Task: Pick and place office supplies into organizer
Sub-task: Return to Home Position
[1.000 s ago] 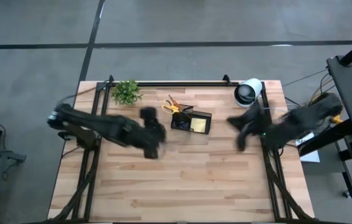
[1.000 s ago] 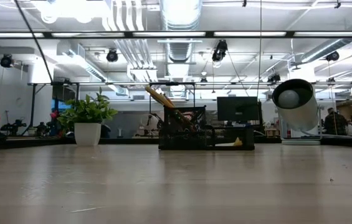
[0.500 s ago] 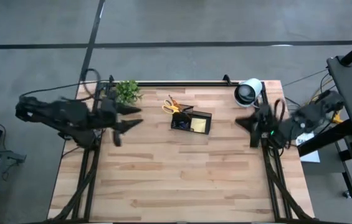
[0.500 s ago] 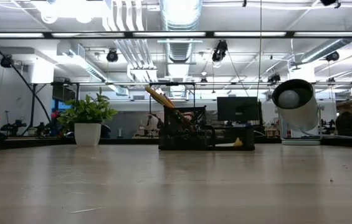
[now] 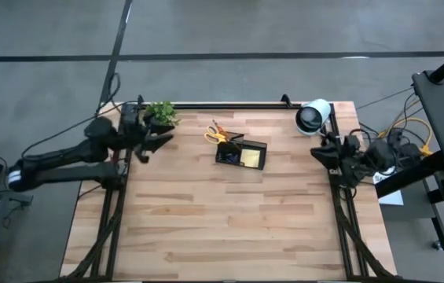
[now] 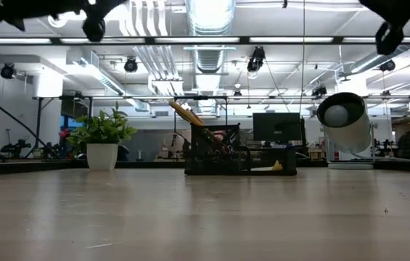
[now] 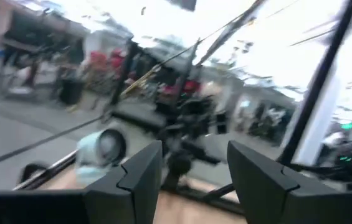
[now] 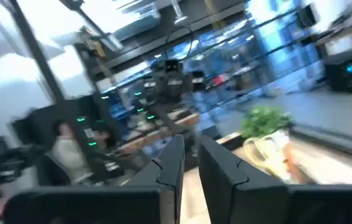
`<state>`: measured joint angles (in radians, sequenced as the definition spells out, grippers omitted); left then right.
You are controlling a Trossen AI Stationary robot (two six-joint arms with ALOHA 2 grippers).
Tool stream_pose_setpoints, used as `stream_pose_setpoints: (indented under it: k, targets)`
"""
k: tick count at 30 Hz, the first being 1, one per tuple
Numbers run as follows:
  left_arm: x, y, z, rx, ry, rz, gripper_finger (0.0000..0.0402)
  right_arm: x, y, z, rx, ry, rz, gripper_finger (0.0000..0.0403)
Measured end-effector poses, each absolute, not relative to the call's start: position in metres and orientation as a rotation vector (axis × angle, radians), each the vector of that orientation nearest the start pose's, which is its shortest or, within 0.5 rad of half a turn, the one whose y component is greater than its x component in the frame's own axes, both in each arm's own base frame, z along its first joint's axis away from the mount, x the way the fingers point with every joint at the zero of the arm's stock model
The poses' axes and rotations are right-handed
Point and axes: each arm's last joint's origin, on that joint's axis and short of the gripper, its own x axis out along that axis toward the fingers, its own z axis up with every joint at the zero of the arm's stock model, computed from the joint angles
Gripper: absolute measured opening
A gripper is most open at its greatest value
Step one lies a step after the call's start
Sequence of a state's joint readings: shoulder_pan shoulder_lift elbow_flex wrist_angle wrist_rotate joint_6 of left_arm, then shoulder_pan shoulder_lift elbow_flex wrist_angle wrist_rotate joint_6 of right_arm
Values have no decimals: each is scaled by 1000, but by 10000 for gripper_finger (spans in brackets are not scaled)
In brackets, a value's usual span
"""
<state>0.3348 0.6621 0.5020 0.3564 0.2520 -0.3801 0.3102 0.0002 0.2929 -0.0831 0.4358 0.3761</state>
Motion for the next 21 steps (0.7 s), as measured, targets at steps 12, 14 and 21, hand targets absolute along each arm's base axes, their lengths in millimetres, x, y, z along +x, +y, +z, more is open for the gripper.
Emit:
stream_pose_setpoints:
  k: [12,14,21]
  targets:
    - [140,52,215,-600,-35,105,167,82,7,208,410,88,-291,38]
    - [137,51,193,-714,31,132,167,83,8,201,407,106,-274,38]
    - [126,46,134,-831,256,217,167,89,9,182,354,183,-294,38]
